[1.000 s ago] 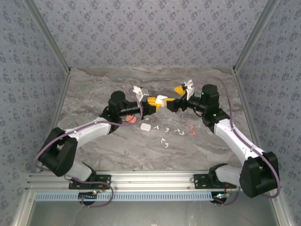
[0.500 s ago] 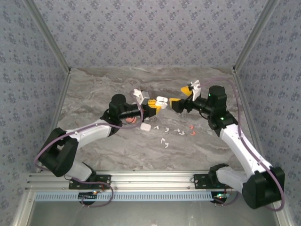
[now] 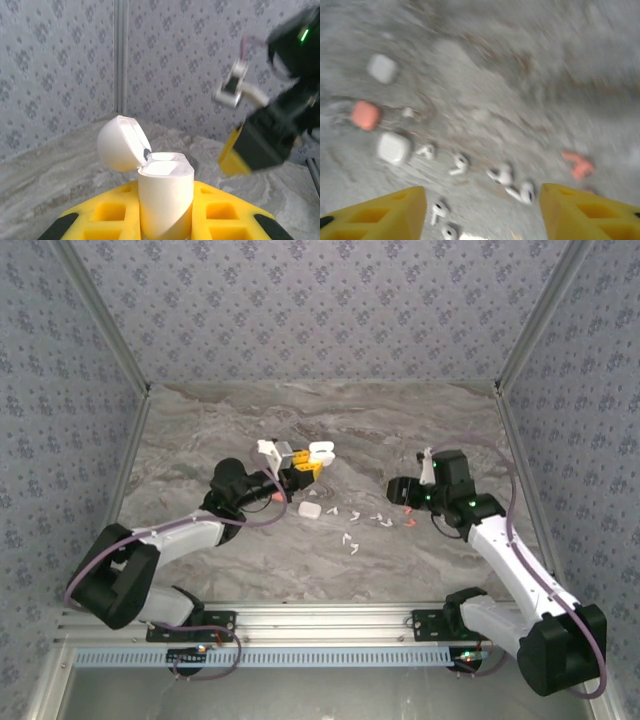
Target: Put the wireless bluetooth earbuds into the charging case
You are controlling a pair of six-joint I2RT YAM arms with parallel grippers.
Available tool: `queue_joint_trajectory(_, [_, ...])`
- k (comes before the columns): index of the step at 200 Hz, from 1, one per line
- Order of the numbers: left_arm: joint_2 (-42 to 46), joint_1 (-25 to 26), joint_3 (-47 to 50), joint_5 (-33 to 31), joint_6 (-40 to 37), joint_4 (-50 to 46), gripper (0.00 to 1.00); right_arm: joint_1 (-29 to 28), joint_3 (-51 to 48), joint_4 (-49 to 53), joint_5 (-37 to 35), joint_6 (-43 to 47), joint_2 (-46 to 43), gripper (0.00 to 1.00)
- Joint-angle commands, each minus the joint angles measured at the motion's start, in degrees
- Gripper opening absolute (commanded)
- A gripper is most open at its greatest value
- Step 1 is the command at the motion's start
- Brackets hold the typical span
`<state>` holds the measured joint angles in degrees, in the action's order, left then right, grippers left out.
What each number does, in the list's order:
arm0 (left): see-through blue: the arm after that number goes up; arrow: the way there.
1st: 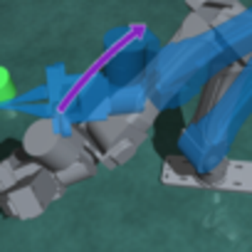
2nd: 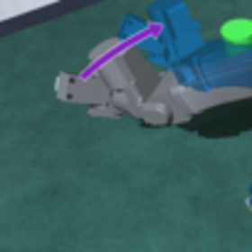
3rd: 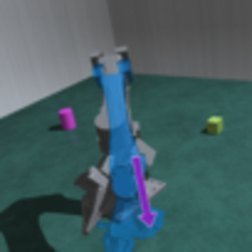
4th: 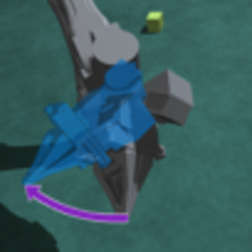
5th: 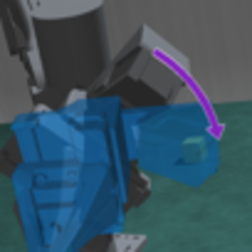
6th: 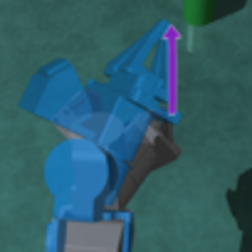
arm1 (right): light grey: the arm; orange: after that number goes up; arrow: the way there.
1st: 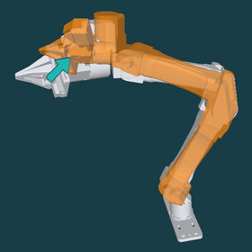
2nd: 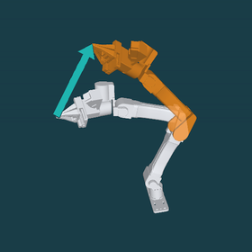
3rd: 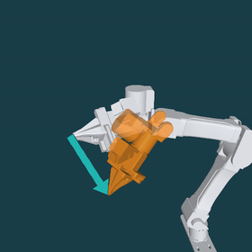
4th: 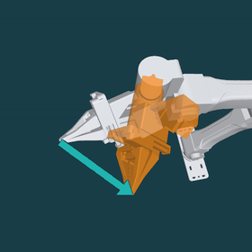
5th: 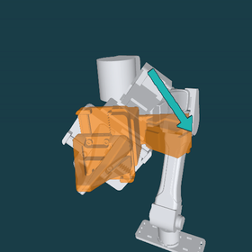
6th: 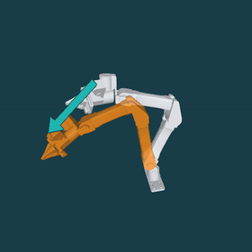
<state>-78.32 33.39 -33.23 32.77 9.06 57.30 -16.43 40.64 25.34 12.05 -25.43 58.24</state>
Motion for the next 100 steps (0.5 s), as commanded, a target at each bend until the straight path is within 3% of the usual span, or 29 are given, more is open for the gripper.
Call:
queue_joint_trajectory(1, [2.36, -0.76, 0.60, 2.45, 0.37, 3.75, 0.00, -1.46, -3.26, 0.68, -6.46, -11.85, 0.87, 0.59])
queue_joint_trajectory(60, [3.49, -1.66, 0.89, 4.26, 0.17, 2.47, 0.00, -7.05, -4.22, -2.33, -11.08, -19.14, 9.84, 0.44])
queue_joint_trajectory(100, [3.89, -1.67, 0.47, 5.10, -0.27, 1.00, 0.00, -8.69, -4.43, -6.37, -11.79, -21.74, 15.21, 0.41])
